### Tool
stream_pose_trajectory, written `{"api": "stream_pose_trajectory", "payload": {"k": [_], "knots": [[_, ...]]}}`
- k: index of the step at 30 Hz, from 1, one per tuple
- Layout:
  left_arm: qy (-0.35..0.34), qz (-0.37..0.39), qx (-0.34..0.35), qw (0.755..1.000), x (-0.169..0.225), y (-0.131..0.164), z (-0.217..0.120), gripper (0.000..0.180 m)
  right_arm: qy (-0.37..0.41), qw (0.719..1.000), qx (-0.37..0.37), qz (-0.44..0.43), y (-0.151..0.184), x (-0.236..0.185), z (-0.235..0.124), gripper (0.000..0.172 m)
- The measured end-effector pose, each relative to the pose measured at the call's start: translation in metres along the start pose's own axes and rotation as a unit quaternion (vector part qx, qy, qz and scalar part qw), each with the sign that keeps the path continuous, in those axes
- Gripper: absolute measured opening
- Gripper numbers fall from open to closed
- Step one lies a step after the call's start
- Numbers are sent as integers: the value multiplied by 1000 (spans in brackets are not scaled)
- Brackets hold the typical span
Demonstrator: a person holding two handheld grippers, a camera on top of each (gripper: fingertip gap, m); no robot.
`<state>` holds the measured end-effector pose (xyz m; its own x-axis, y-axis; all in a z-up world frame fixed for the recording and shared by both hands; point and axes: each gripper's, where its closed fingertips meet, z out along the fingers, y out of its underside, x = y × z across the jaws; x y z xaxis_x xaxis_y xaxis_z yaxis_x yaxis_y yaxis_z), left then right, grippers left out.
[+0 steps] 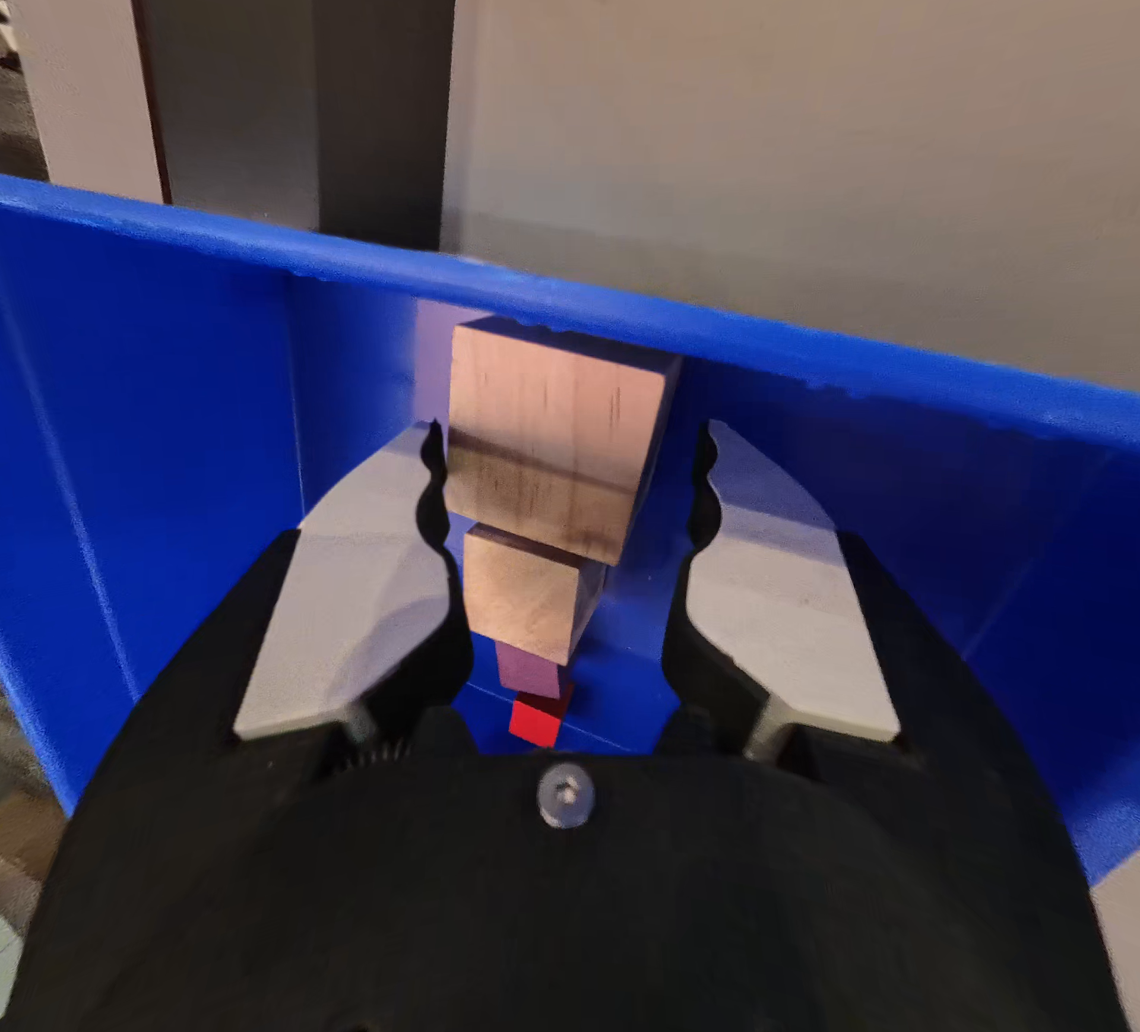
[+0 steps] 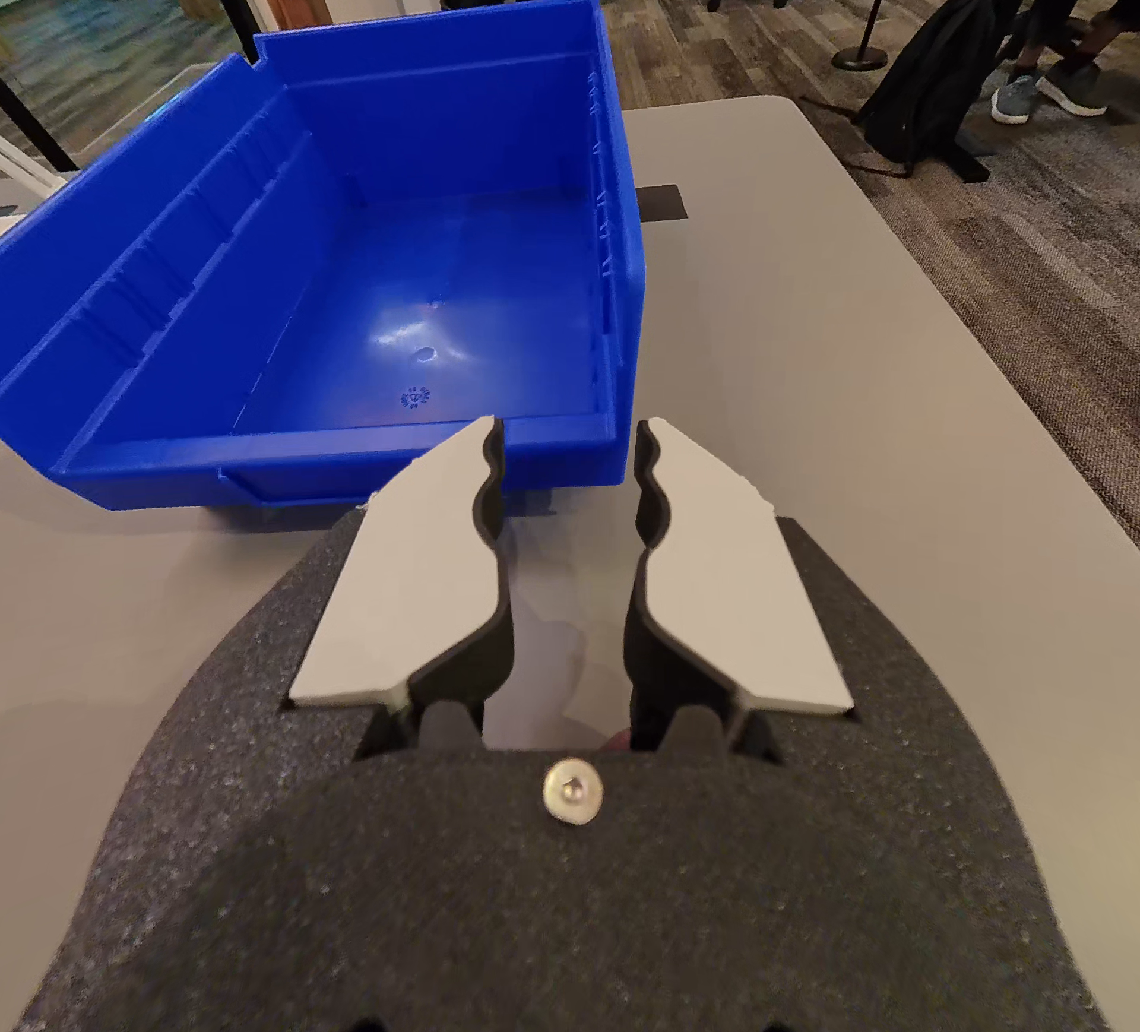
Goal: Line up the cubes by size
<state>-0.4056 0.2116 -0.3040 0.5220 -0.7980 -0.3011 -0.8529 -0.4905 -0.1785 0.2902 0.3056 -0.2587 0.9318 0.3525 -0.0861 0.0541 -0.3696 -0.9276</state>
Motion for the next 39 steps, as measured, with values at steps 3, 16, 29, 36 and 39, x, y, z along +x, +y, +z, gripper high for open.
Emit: {"api": "stream_pose_trajectory", "payload": {"k": [3,16,29,36,39], "knots": [[-6,-1,1,1000,-5,-1,1,65,0,1000,-2,1,0,0,0,39],[-157,-4,75,985,-24,-3,-66,61,-12,1000,9,-4,0,-8,-8,46],[-261,37,350,899,48,-89,-248,60,-163,948,203,-184,-76,-146,-87,52],[-222,98,522,818,126,-177,-322,60,-388,838,292,-248,-138,-306,-146,59],[-195,128,570,788,158,-209,-339,60,-444,788,330,-271,-156,-357,-171,63]]}}
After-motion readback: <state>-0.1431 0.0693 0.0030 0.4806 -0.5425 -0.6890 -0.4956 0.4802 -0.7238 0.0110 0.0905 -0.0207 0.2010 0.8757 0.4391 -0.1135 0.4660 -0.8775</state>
